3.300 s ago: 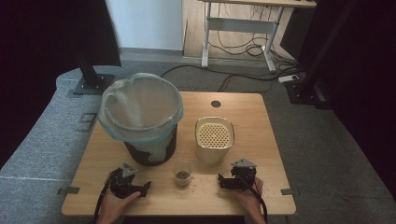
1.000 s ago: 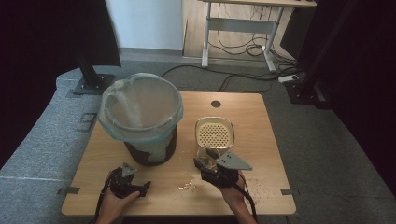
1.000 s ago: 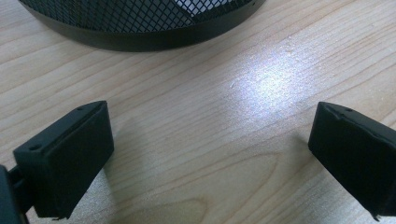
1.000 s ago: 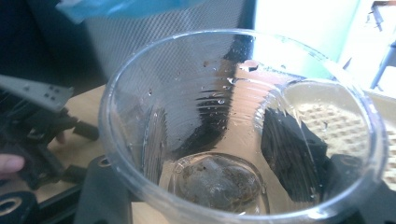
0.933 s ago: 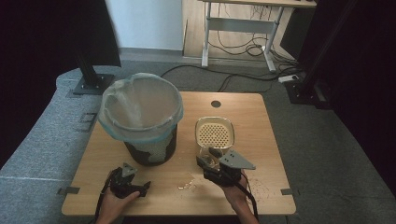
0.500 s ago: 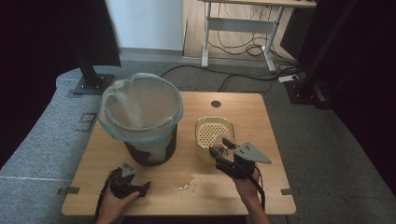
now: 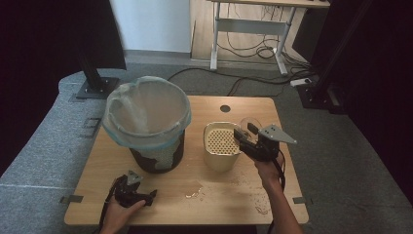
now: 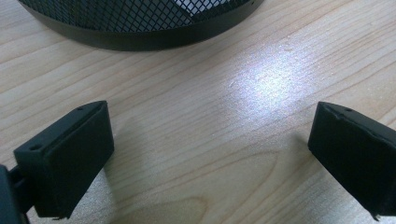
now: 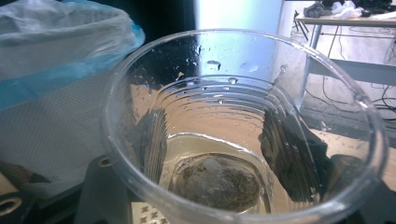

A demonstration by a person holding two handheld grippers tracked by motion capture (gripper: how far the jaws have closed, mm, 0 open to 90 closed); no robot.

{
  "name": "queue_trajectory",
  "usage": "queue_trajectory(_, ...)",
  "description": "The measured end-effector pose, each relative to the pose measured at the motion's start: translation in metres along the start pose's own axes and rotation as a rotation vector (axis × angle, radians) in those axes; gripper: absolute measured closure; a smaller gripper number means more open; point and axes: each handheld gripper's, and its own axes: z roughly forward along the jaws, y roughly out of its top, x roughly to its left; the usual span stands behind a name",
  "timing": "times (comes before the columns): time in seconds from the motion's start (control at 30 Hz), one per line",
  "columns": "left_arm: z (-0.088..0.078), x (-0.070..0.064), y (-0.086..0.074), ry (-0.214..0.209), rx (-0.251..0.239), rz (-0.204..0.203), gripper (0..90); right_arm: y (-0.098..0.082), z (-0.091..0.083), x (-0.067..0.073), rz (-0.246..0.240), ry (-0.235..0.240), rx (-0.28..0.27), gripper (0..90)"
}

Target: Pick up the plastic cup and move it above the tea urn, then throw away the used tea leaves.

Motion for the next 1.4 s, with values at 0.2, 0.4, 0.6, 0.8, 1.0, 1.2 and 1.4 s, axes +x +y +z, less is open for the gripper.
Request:
queue_trajectory(0.2,0.000,0.000,0.000,0.000,0.000,0.000,0.0,0.007,0.010,-0.008,-0.012,-0.017,0.012,40.7)
queue_trajectory(0.4,0.000,0.000,0.000,0.000,-0.001,-0.001,0.0,0.008,0.022,-0.012,-0.010,-0.020,0.028,40.7)
queue_trajectory(0.6,0.000,0.000,0.000,-0.001,-0.001,0.000,0.0,0.007,0.028,-0.012,-0.015,-0.025,0.038,40.7)
queue_trajectory(0.8,0.000,0.000,0.000,0.000,-0.001,-0.001,0.0,0.008,0.029,-0.012,-0.024,-0.034,0.042,40.6)
queue_trajectory(1.0,0.000,0.000,0.000,-0.001,0.000,-0.001,0.0,0.012,0.029,-0.011,-0.080,-0.061,0.053,40.6)
queue_trajectory(1.2,0.000,0.000,0.000,-0.001,-0.001,-0.001,0.0,0.017,0.034,-0.008,-0.195,-0.117,0.089,40.6)
queue_trajectory(1.4,0.000,0.000,0.000,0.000,-0.001,-0.002,0.0,0.022,0.041,-0.002,-0.371,-0.176,0.151,40.6)
